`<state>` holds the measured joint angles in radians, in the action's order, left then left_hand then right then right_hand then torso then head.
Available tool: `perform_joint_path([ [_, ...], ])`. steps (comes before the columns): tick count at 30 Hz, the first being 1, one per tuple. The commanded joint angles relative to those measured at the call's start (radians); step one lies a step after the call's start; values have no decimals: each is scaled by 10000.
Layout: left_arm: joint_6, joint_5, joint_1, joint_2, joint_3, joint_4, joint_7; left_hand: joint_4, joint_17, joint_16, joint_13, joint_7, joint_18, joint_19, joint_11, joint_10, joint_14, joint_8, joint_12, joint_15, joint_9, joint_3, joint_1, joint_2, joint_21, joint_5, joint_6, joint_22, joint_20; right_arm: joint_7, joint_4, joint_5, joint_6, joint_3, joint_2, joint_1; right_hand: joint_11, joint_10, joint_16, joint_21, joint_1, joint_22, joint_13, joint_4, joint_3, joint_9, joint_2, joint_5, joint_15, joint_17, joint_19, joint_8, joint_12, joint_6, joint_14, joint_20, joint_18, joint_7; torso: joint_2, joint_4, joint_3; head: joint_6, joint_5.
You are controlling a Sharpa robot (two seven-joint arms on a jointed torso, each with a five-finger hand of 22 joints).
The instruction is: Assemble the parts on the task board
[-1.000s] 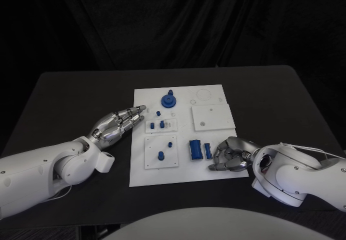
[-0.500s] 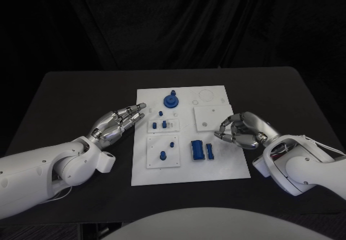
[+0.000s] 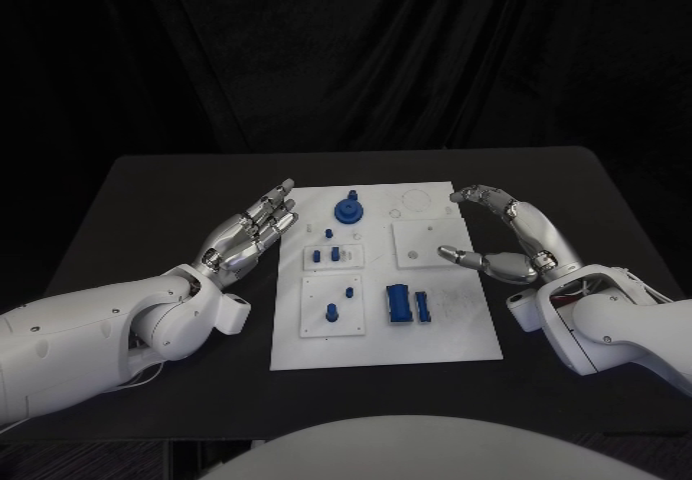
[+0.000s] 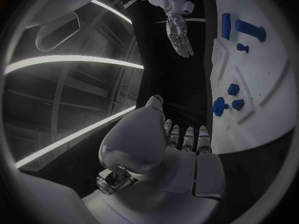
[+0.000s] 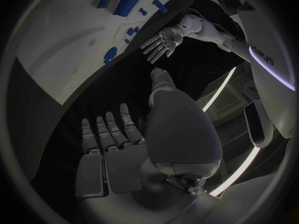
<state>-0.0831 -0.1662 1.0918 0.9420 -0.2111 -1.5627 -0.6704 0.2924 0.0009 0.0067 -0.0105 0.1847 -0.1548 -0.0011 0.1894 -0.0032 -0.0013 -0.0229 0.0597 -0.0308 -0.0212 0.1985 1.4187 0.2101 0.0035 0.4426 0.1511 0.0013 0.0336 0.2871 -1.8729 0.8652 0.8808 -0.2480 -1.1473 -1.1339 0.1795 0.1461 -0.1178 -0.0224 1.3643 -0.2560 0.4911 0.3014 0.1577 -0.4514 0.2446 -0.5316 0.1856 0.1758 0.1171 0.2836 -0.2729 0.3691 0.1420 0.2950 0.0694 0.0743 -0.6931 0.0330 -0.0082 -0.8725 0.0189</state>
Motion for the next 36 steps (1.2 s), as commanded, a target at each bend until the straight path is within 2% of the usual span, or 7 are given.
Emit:
perform_joint_path([
  [1, -364, -2, -7, -124, 5, 75, -1316, 13, -9, -67, 24, 692, -20, 11, 45, 3, 13, 53, -165, -309, 30, 322, -322, 143, -35, -649, -270, -13, -84, 1563, 162, -1154, 87, -5, 29, 137, -281, -573, 508, 51, -163, 699, -951, 23, 370, 572, 469, 181, -286, -613, -485, -410, 613, -545, -745, 5, -108, -483, 264, -39, 124, -1, -57],
  [7, -317, -2, -10, -319, 5, 224, -1287, 6, -9, -67, 61, 1086, 20, 11, 142, 17, 13, 98, -397, -383, 77, 955, -1220, 389, -35, -2549, -694, -13, -195, 1997, 409, -1355, 2, -6, 79, 271, -951, -1125, 813, 91, -398, 1205, -2379, 28, 565, 2152, 614, 577, -373, -1075, -713, -1498, 1476, -1936, -1104, 9, -102, -1467, 245, -21, 197, -1, -71],
  [8, -181, 1, 0, -269, -1, 187, -31, -875, -9, -67, 105, 212, 464, 11, -491, 32, 13, 229, -597, 308, 212, 34, -5058, -367, -35, -3005, -1511, -13, -336, 1104, 339, -807, -10, -10, 57, 231, -1795, -1461, 1178, 224, -4343, 1590, -3079, -884, -115, 2779, -324, 1996, -829, -1758, -1171, -1849, 1817, -2396, -1420, -893, -694, -743, 213, -28, 117, 1, -68],
  [18, -1479, 323, -81, -531, 408, 136, 267, -1527, -9, -67, 105, -434, 726, 11, -924, 32, 13, 229, -597, 308, 212, -601, -8082, -918, -35, -3561, -1511, -13, -336, 1307, 784, -2105, -192, 402, 655, 332, -1795, -1461, 1178, 224, -7396, 2560, -3737, -1561, -586, 3464, -982, 3130, -1132, -1758, -1171, -2836, 2729, -2949, -1420, -1552, -694, -743, 517, -100, 109, 651, -97],
  [19, -1720, 383, -96, -580, 485, 127, 322, -1580, -9, -67, 105, -500, 747, 11, -957, 32, 13, 229, -597, 308, 212, -654, -8320, -965, -35, -3596, -1511, -13, -336, 1344, 867, -2346, -225, 478, 766, 351, -1795, -1461, 1178, 224, -7671, 2560, -3790, -1627, -624, 3509, -1047, 3222, -1856, -1758, -1171, -2836, 2729, -2979, -1420, -1609, -694, -743, 575, -113, 107, 773, -102],
  [35, -6316, 1524, -383, -1508, 1936, -51, 1377, -2924, -9, -67, 105, -1126, 1548, 11, -1894, 32, 13, 229, -597, 308, 212, -1985, -11200, -2101, -35, -4426, -1511, -13, -336, 2137, 2607, -7421, -936, 2089, 3106, 744, -1795, -1461, 1178, 224, -10598, 2560, -4911, -3014, -1577, 4514, -1736, 4248, -1856, -1758, -1171, -2836, 2729, -3691, -1420, -2240, -694, -743, 1460, -323, 83, 2664, -186],
  [36, -6452, 1558, -392, -1536, 1979, -57, 1408, -2924, -9, -67, 105, -1139, 1548, 11, -1894, 32, 13, 229, -597, 308, 212, -1985, -11290, -2101, -35, -4426, -1511, -13, -336, 2169, 2678, -7628, -965, 2155, 3201, 760, -1795, -1461, 1178, 224, -10679, 2560, -4911, -3014, -1577, 4514, -2446, 4275, -1856, -1758, -1171, -2836, 2729, -3691, -1420, -2950, -694, -743, 1474, -326, 83, 2693, -187],
])
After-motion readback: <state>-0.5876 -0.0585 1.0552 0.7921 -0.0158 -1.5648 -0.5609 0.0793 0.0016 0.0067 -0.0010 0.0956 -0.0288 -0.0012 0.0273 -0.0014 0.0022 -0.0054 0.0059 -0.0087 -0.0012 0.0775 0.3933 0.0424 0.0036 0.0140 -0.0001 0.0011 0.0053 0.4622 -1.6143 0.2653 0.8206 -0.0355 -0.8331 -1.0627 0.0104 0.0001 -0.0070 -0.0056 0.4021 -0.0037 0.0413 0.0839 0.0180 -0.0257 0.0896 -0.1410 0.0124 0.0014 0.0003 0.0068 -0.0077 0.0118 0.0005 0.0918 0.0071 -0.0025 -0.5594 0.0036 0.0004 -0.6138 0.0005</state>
